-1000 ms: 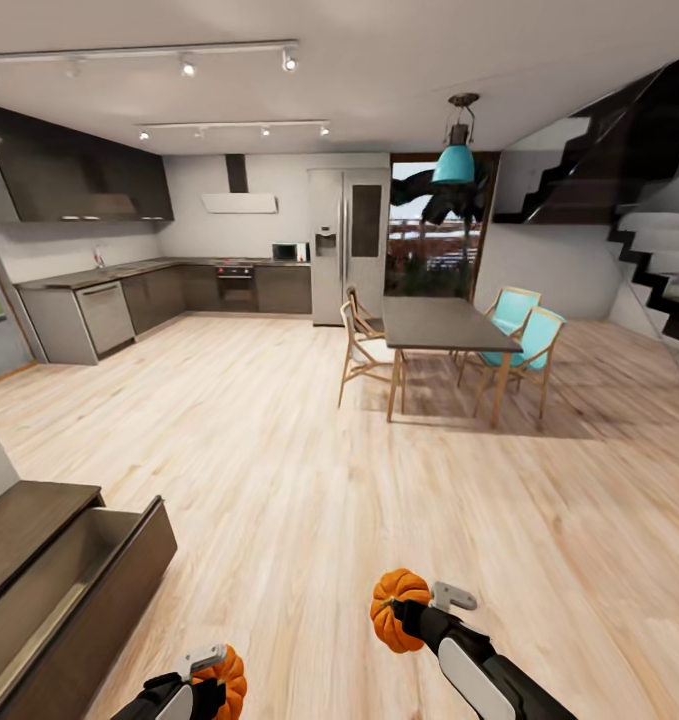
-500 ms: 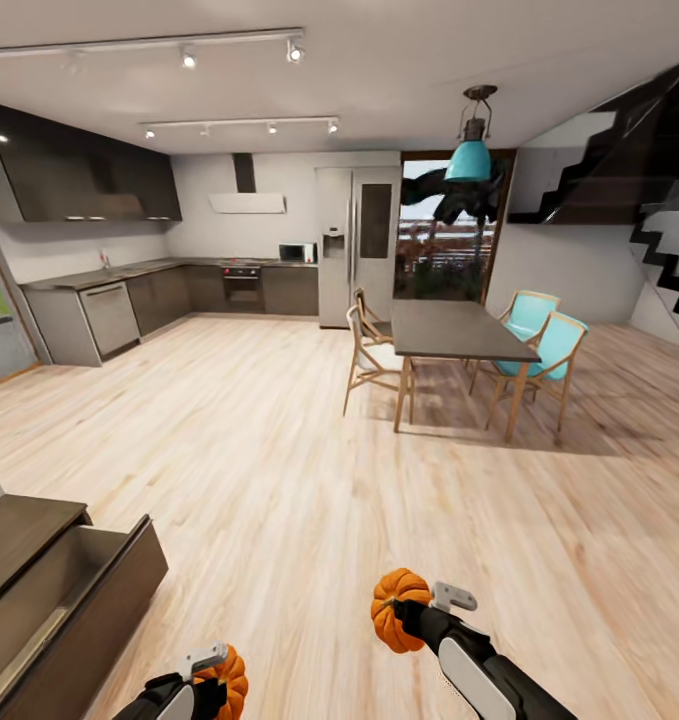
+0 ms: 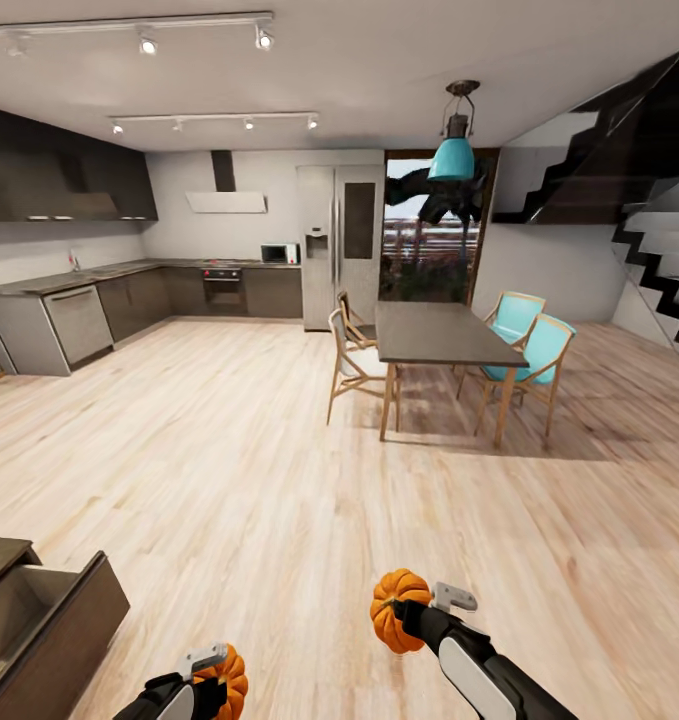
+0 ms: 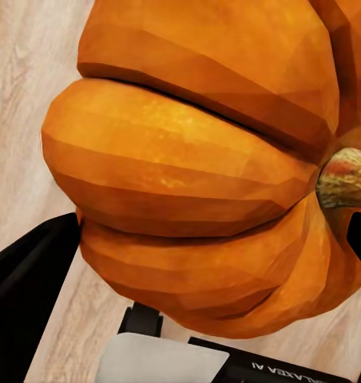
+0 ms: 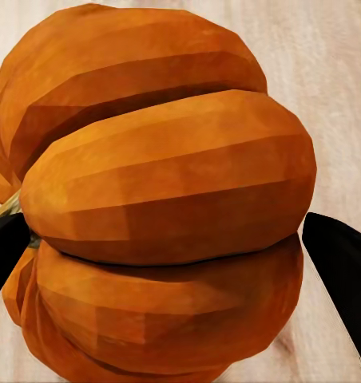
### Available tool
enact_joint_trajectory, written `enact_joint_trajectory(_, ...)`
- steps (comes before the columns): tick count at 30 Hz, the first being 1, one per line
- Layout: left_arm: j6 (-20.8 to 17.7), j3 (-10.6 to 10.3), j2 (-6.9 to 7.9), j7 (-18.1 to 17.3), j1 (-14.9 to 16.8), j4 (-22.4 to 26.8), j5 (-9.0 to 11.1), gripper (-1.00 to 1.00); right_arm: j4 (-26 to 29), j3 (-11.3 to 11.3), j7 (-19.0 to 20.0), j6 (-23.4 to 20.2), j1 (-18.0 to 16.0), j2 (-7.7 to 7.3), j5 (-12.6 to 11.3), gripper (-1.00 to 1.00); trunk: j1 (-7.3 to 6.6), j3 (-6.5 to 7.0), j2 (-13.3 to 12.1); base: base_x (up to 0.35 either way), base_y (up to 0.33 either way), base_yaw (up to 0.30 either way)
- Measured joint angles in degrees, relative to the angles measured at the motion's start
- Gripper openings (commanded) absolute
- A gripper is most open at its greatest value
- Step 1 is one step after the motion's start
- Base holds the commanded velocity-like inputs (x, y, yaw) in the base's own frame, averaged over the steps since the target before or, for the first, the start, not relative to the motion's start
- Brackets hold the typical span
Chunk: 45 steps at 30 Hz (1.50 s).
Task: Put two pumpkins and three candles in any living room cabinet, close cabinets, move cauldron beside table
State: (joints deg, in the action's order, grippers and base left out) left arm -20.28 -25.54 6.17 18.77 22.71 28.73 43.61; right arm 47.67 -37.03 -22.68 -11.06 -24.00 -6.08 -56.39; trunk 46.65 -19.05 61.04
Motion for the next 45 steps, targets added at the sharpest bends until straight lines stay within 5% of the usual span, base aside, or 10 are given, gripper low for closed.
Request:
enact_joint_trajectory(12,0.0,0.0,-0.01,0.0,0.0,0.0,0.0,-1.0,0.0,-0.1,0.0,0.0,0.0,0.01,0.2,-1.0,0.0,0.0,0.0,0.325,-0.101,0.083)
enact_joint_trajectory(45,0.1,0.1,-0.02,0.0,0.0,0.0,-0.1,-1.0,-0.1,-0.2,-0.1,0.0,0.0,0.1,0.5,-1.0,0.02,0.0,0.0,0.211,-0.141,0.284)
